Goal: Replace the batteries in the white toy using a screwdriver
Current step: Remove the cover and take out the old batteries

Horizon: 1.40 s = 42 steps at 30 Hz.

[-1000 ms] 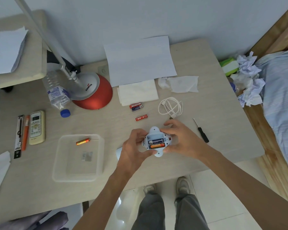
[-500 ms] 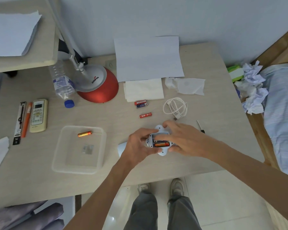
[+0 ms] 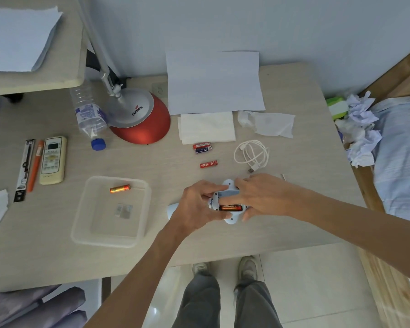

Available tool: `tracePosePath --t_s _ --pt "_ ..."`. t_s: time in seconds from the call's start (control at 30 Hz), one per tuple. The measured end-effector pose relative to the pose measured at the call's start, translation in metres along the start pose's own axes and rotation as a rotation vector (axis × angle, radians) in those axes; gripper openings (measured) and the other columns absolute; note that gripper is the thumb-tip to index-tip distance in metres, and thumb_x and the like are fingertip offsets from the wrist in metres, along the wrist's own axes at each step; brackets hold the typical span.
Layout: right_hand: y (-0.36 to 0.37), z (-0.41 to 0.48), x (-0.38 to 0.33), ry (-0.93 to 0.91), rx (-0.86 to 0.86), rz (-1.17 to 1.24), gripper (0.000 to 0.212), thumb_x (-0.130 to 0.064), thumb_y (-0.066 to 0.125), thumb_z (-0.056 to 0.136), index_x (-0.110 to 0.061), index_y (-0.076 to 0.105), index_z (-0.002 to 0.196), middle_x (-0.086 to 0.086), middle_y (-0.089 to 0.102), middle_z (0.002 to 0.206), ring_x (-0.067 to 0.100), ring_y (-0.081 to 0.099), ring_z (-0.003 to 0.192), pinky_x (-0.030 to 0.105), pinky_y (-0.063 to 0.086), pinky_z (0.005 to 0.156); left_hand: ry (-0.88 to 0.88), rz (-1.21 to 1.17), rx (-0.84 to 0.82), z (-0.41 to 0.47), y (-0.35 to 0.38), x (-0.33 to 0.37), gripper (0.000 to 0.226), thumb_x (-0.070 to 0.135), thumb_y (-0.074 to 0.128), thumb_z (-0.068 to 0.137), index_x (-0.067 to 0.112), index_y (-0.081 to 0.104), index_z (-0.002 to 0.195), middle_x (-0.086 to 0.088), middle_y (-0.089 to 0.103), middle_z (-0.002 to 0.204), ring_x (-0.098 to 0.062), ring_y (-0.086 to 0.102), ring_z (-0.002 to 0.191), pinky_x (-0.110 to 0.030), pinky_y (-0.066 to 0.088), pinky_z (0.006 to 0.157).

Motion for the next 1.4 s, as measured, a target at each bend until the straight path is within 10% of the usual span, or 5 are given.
tracePosePath --t_s 0.47,0.7,0.9,1.4 --pt "0.003 -0.013 0.004 0.030 0.192 0.001 0.076 -0.060 0.087 0.080 -0.037 0.043 0.138 0.006 0.064 0.090 0.024 0.062 0.049 0.036 0.051 0.041 -0.027 -0.053 -0.012 0.001 0.003 0.003 0.073 0.022 0.108 0.056 0.032 0.081 0.123 0.005 0.072 0.109 -0.020 0.074 0.098 -0.044 0.065 0.089" --pt "0.017 -0.026 0.019 0.238 0.128 0.309 0.067 -0.076 0.030 0.103 -0.038 0.044 0.156 -0.006 0.060 0.119 0.017 0.069 0.092 0.034 0.057 0.070 -0.042 -0.112 -0.027 -0.001 0.004 0.005 0.073 0.019 0.107 0.059 0.032 0.081 0.125 0.003 0.072 0.111 -0.021 0.074 0.100 -0.044 0.065 0.092" --pt "0.032 -0.031 0.023 0.464 0.394 0.743 0.033 -0.044 0.067 0.101 -0.037 0.075 0.133 -0.008 0.058 0.149 0.017 0.059 0.122 0.047 0.061 0.090 -0.064 -0.178 -0.007 -0.002 0.002 0.001 0.072 0.018 0.107 0.057 0.030 0.082 0.123 -0.002 0.073 0.115 -0.024 0.075 0.102 -0.048 0.065 0.094" --pt "0.047 -0.032 0.026 0.669 0.567 1.221 0.023 -0.014 0.091 0.085 -0.023 0.088 0.106 -0.010 0.076 0.120 0.009 0.070 0.114 0.035 0.056 0.101 -0.084 -0.265 0.034 -0.011 -0.008 -0.002 0.049 0.005 0.100 0.072 0.030 0.087 0.112 0.004 0.077 0.126 -0.022 0.076 0.115 -0.048 0.064 0.100"
Point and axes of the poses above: each hand's wrist, its own z-axis towards the middle knuckle, its own y-axis out of the palm, x = y × z, the point moved 10 cm from there along z, towards the middle knuckle
